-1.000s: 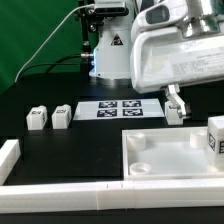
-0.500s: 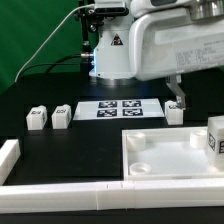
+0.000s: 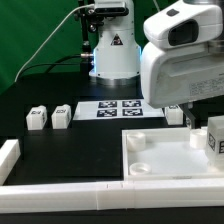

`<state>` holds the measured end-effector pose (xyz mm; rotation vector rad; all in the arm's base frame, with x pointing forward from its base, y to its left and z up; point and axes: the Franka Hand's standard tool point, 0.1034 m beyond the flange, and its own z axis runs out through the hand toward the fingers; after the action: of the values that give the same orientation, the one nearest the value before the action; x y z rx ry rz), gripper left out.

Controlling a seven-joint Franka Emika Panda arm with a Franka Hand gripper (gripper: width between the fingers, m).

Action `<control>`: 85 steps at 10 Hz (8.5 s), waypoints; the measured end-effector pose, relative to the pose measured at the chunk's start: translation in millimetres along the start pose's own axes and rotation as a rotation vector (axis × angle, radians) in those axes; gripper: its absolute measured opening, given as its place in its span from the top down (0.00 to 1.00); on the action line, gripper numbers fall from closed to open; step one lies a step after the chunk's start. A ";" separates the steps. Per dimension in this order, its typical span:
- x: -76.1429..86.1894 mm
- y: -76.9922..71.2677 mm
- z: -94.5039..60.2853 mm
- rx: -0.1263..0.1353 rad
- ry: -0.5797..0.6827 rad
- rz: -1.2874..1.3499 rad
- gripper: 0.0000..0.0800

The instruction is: Assemble one leg

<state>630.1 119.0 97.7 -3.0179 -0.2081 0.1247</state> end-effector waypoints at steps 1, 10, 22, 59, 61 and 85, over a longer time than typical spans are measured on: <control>-1.3 -3.7 4.6 0.000 -0.002 -0.005 0.19; 2.7 -5.3 9.5 0.000 0.021 0.317 0.62; 2.3 2.0 9.8 0.275 0.124 1.687 0.62; -1.2 4.7 18.5 0.103 0.173 0.757 0.19; -1.3 6.5 19.0 0.076 0.174 0.519 0.19; -1.0 -4.9 23.0 0.104 0.069 0.989 0.19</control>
Offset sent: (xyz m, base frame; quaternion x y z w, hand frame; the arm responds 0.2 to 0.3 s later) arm 0.0018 0.0051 -0.0050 -0.0145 0.0293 0.0133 0.9994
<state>626.5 126.1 75.6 -2.7030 1.2417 0.1001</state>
